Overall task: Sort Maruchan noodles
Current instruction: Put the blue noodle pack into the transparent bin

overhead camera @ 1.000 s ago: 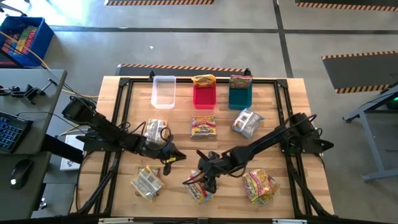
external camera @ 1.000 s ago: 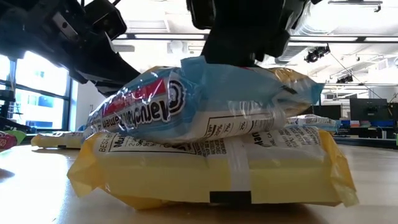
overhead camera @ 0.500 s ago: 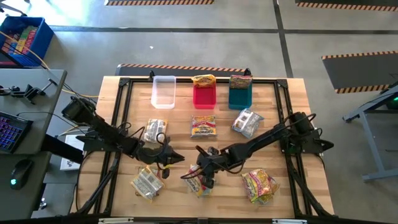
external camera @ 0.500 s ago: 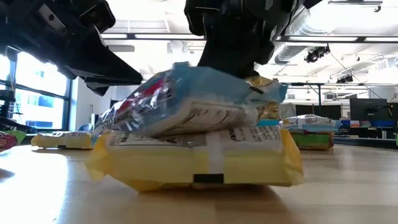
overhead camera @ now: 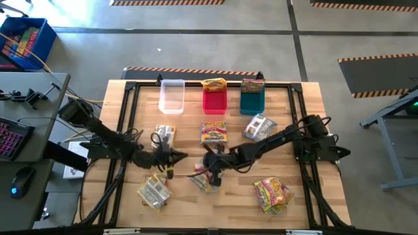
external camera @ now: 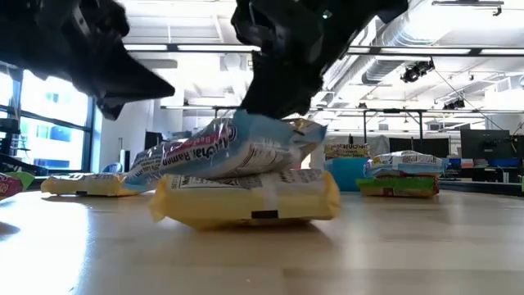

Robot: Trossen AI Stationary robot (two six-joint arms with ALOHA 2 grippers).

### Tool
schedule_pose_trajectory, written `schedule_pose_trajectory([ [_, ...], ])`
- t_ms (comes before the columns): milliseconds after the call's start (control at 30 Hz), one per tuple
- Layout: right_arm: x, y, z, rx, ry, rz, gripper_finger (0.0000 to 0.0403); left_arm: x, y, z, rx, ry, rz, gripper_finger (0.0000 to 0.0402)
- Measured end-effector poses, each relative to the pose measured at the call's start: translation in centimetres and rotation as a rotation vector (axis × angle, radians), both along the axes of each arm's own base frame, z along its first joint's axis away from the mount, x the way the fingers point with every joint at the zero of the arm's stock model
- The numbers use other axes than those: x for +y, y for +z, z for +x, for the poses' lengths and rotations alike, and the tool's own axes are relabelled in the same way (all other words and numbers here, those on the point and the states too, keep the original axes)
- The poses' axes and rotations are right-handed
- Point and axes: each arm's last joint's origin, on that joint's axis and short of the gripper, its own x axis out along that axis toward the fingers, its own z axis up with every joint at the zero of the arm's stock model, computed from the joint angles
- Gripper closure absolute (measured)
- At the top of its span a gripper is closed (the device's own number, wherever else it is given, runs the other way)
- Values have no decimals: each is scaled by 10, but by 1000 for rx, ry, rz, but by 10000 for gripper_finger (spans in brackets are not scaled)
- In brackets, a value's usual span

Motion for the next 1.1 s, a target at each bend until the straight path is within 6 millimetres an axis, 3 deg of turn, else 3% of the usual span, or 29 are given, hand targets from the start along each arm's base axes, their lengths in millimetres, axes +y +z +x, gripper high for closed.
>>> schedule_pose_trajectory([
  [300,-40,6,14,-67,-5,0,403,38,-3,-27,-111,27,-138,401],
  [500,-84,14,14,-11,42,246,399,54,-2,-26,-81,-52,-185,378],
  [733,-114,34,7,93,100,198,340,54,-8,-4,151,-189,-230,325],
  [933,-119,45,-2,180,124,107,283,45,-6,29,229,-260,-200,280],
  [1100,-116,40,-13,216,148,99,278,39,-8,51,264,-317,-217,259],
])
